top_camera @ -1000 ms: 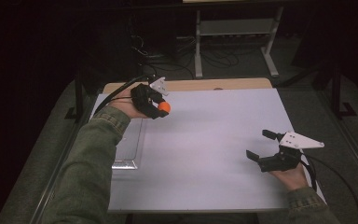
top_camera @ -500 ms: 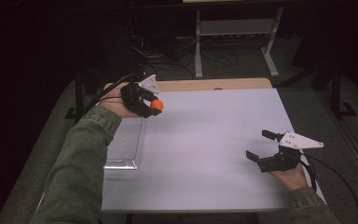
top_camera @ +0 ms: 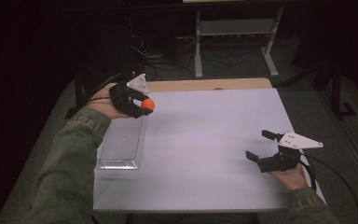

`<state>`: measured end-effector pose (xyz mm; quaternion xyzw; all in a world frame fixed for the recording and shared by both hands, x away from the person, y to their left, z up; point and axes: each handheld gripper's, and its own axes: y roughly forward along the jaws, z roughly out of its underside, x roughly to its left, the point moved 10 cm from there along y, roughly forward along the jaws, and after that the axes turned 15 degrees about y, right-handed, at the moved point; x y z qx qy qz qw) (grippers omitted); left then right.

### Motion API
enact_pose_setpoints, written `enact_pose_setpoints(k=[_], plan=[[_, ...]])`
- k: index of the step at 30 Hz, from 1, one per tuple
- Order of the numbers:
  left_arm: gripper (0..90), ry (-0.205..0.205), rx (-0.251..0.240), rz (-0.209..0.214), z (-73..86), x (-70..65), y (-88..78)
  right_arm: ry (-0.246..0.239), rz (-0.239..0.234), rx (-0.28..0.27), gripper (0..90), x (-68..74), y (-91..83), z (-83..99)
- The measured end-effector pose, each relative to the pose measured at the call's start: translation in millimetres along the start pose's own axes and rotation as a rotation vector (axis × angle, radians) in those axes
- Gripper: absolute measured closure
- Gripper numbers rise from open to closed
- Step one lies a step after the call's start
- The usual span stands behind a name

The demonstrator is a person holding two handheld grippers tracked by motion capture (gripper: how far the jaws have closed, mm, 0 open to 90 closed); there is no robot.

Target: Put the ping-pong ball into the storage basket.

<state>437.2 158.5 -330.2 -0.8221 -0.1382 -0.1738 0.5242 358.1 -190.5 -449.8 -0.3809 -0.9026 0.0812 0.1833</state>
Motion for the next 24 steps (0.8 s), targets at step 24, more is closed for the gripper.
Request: enact_pose_setpoints(k=[24], plan=[[50.5, -0.027, 0.037, -0.003, 31.0, -13.4, -22.5, 0.002, 0.006, 0.003, 0.0, -1.4, -0.7, 0.3]])
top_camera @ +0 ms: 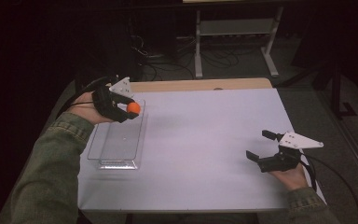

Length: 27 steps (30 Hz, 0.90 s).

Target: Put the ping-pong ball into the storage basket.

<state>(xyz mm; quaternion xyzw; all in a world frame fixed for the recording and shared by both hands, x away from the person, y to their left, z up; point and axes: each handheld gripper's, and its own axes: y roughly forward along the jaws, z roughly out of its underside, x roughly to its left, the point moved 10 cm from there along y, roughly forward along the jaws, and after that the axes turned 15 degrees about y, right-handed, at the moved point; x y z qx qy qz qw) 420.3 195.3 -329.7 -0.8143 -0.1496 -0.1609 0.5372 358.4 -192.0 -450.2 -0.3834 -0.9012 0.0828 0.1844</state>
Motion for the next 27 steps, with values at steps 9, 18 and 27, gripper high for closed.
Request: enact_pose_setpoints(k=[9, 18, 27], plan=[[50.5, 0.007, 0.030, 0.023, 6.9, -6.1, -4.0, -0.002, -0.001, 0.002, 0.0, 0.4, 0.6, 0.4], [50.4, 0.018, 0.064, 0.076, 12.4, -15.8, -3.1, 0.000, 0.000, 0.003, 0.0, 0.3, 0.2, 0.5], [50.4, 0.033, 0.095, 0.116, 17.3, -25.7, -3.2, -0.002, 0.003, 0.004, 0.0, -0.1, 0.4, 0.7]])
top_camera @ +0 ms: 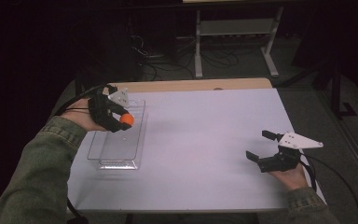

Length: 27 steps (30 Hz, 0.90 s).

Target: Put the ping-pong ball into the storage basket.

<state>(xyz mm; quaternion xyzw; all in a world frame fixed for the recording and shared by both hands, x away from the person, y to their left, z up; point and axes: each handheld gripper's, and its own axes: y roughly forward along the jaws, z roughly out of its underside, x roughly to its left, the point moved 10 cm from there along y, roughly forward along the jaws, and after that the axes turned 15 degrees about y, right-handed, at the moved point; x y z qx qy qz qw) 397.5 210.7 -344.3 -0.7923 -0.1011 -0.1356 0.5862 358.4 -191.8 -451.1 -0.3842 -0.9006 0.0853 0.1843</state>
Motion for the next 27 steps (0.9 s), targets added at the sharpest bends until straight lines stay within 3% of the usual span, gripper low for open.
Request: enact_pose_setpoints(k=[14, 27], plan=[[50.3, 0.005, 0.046, 0.094, 7.7, -14.1, 0.3, 0.003, 0.008, 0.005, 0.0, -0.8, -0.1, 0.7], [50.3, -0.004, 0.061, 0.139, 12.1, -19.2, 2.9, -0.002, 0.014, 0.003, 0.0, -1.6, -0.3, 0.4]])
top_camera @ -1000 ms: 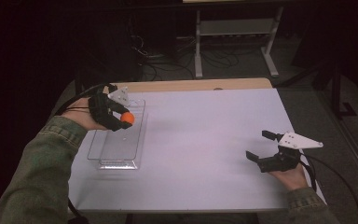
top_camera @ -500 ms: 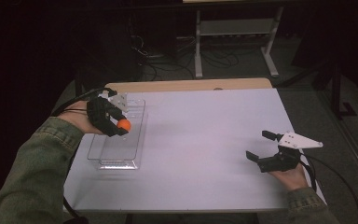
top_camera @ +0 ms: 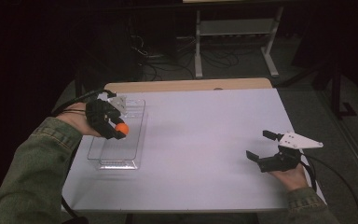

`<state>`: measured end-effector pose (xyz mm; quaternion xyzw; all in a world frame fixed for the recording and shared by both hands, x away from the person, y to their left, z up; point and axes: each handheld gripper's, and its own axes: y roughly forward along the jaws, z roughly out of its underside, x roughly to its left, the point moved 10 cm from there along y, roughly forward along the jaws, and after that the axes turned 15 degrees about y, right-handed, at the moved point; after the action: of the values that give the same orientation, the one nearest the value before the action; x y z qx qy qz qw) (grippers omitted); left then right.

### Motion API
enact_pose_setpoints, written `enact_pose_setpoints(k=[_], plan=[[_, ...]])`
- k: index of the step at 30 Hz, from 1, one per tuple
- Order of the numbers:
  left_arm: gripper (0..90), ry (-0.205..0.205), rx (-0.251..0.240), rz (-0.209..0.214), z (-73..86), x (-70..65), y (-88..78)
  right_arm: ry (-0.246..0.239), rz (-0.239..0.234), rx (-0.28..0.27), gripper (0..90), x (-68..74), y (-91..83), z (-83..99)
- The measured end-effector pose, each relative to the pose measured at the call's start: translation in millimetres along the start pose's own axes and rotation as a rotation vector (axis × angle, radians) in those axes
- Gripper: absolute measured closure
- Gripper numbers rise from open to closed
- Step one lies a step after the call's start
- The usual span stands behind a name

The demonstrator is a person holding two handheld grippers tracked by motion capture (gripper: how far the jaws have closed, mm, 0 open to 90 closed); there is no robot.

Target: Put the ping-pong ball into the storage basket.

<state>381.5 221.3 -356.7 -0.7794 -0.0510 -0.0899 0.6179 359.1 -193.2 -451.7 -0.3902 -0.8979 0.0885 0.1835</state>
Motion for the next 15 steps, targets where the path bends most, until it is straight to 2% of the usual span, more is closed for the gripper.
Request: enact_pose_setpoints(k=[9, 15], plan=[[50.3, -0.010, 0.000, 0.013, 2.6, -1.2, 8.5, 0.002, 0.000, 0.002, 0.0, -0.1, -0.2, 0.2], [50.4, -0.002, 0.003, 0.022, 2.1, -1.4, 12.2, 0.002, 0.002, 0.000, 0.0, 0.3, -0.9, -0.2]])
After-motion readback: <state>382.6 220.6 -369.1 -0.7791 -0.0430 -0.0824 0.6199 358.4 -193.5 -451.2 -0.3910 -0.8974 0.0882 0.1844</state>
